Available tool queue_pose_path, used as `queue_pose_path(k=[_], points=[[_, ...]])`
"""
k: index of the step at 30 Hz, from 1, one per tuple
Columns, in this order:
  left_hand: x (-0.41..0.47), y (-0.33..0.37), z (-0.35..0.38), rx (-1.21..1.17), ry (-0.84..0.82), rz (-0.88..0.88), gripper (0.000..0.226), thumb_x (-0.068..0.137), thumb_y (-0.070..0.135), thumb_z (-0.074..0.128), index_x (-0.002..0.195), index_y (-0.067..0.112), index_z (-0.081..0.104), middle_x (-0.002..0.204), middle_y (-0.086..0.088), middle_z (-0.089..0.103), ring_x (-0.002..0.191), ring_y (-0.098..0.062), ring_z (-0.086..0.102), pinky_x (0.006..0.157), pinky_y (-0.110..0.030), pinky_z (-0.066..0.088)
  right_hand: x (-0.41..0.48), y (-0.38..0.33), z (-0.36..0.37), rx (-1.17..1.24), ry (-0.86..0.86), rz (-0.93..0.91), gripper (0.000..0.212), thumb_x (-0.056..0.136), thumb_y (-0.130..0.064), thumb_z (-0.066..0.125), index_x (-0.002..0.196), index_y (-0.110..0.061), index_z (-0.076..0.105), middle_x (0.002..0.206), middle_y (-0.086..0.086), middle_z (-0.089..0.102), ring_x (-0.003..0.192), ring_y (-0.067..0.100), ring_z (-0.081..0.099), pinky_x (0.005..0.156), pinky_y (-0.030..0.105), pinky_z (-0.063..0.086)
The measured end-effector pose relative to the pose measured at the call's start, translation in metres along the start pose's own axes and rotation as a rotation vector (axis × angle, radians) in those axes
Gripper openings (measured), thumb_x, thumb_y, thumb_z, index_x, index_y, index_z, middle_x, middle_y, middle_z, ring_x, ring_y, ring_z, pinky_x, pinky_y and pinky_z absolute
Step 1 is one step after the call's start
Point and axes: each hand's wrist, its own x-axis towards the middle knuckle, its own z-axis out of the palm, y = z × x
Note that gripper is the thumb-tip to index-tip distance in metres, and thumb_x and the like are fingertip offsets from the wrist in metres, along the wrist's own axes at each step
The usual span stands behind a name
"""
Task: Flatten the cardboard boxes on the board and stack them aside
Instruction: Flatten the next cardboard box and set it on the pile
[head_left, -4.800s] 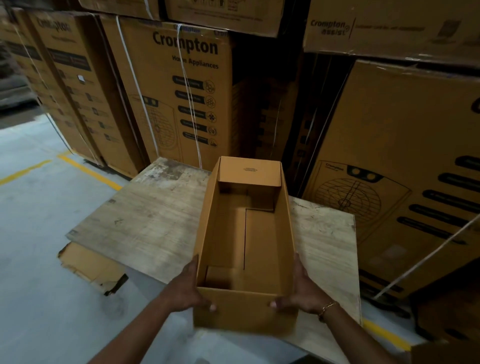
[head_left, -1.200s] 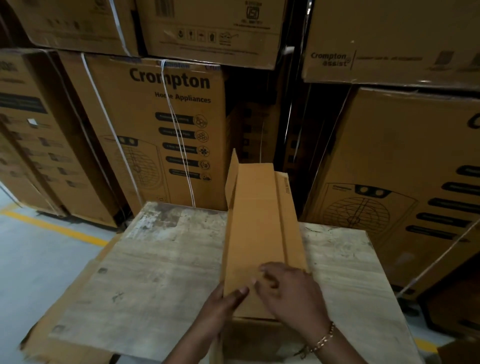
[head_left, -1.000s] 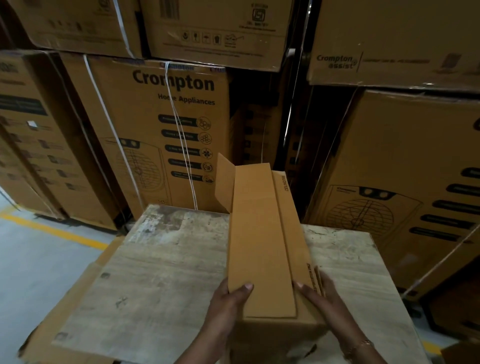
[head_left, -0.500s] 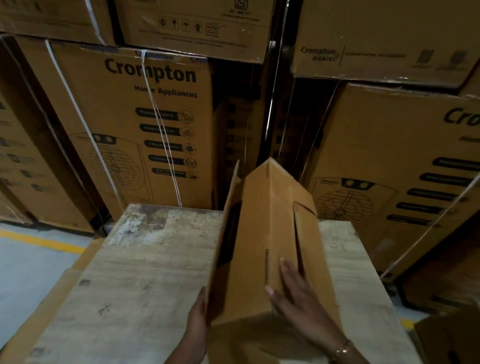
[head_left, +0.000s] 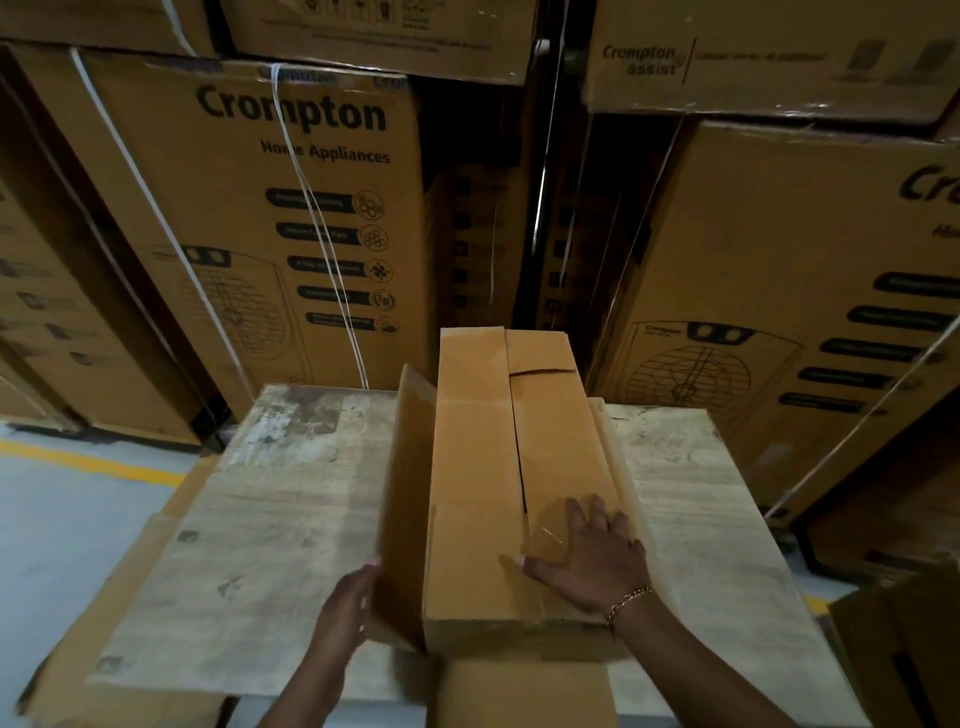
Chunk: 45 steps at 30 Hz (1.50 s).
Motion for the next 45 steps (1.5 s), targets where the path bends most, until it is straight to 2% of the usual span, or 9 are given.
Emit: queue_pose_path(k=[4,8,14,16,21,27,34,38,45], points=[[-0.013,0.017,0.019,0.597,0.090,0.484,0.129,0.048,0.104,0.038,0.153,0.029,0.032,0.160,0.002,0.029,0.145,-0.023,0.030,0.115,-0.045,0.031,0.005,-0.008,0.006,-0.041,-0.012,0.024,0.133,0.056,-0.095,0.050,0.157,-0.029,-0.005,0.164,0.010,-0.015,0.148,0.045,-0.010,0.117,0.061,0.016],[-0.024,0.046,0.064,1.188,-0.123,0.838,0.115,0.066,0.086,0.056,0.158,0.034,0.012,0.166,0.012,-0.001,0.152,-0.015,-0.007,0.122,-0.045,0.005,0.013,-0.006,0.001,-0.025,-0.003,0.037,0.127,0.060,-0.084,0.060,0.157,-0.028,0.000,0.166,0.005,-0.005,0.149,0.044,0.000,0.114,0.059,0.027],[-0.014,0.077,0.103,1.531,-0.341,0.654,0.124,0.068,0.052,0.082,0.159,0.027,0.002,0.166,0.005,-0.002,0.152,-0.023,-0.006,0.119,-0.052,0.005,0.011,0.004,-0.021,0.126,0.085,-0.045,0.099,0.065,-0.075,0.063,0.148,-0.030,0.034,0.152,0.004,0.041,0.135,0.032,0.042,0.099,0.039,0.043],[-0.018,0.083,0.109,1.587,-0.297,0.675,0.123,0.063,0.052,0.085,0.156,0.030,0.009,0.162,0.002,0.011,0.149,-0.029,0.006,0.116,-0.055,0.013,0.012,0.024,-0.039,0.331,0.136,-0.088,0.075,0.070,-0.067,0.068,0.135,-0.033,0.053,0.128,-0.004,0.061,0.115,0.021,0.058,0.082,0.030,0.045],[-0.038,0.088,0.124,1.771,-0.073,0.712,0.125,0.050,0.060,0.088,0.148,0.025,0.019,0.141,-0.004,0.023,0.130,-0.034,0.023,0.102,-0.063,0.028,0.010,0.058,-0.047,0.801,0.183,-0.182,0.012,0.077,-0.036,0.077,0.086,-0.028,0.078,0.094,-0.013,0.074,0.098,0.010,0.065,0.089,0.035,0.053],[-0.067,0.061,0.119,1.653,0.304,1.062,0.110,0.049,0.058,0.084,0.137,0.019,0.029,0.126,-0.008,0.034,0.114,-0.030,0.036,0.094,-0.053,0.032,0.005,0.083,-0.051,1.124,0.227,-0.188,0.012,0.086,-0.008,0.069,0.081,-0.014,0.079,0.083,0.001,0.074,0.087,0.018,0.065,0.074,0.027,0.048],[-0.090,0.001,0.099,1.297,0.538,1.329,0.093,0.043,0.053,0.084,0.124,0.021,0.052,0.110,-0.007,0.050,0.102,-0.029,0.051,0.087,-0.049,0.035,0.005,0.109,-0.049,1.307,0.226,-0.164,0.031,0.061,-0.033,0.072,0.086,-0.017,0.080,0.094,0.009,0.075,0.100,0.032,0.064,0.086,0.043,0.050],[-0.116,-0.037,0.097,1.059,0.615,1.455,0.053,0.070,0.046,0.076,0.112,0.025,0.052,0.109,-0.002,0.055,0.105,-0.025,0.054,0.094,-0.049,0.032,-0.003,0.106,-0.051,1.370,0.168,-0.182,0.017,0.092,-0.014,0.058,0.097,-0.009,0.074,0.094,0.007,0.077,0.082,0.030,0.070,0.066,0.037,0.059],[-0.119,-0.110,0.074,1.189,0.467,1.074,0.049,0.083,0.083,0.034,0.083,0.046,0.067,0.088,0.030,0.062,0.084,0.002,0.064,0.076,-0.039,0.034,-0.008,0.090,-0.009,0.581,0.218,-0.290,0.027,0.082,-0.053,0.069,0.099,-0.031,0.070,0.106,-0.017,0.067,0.104,0.010,0.062,0.084,0.029,0.051]])
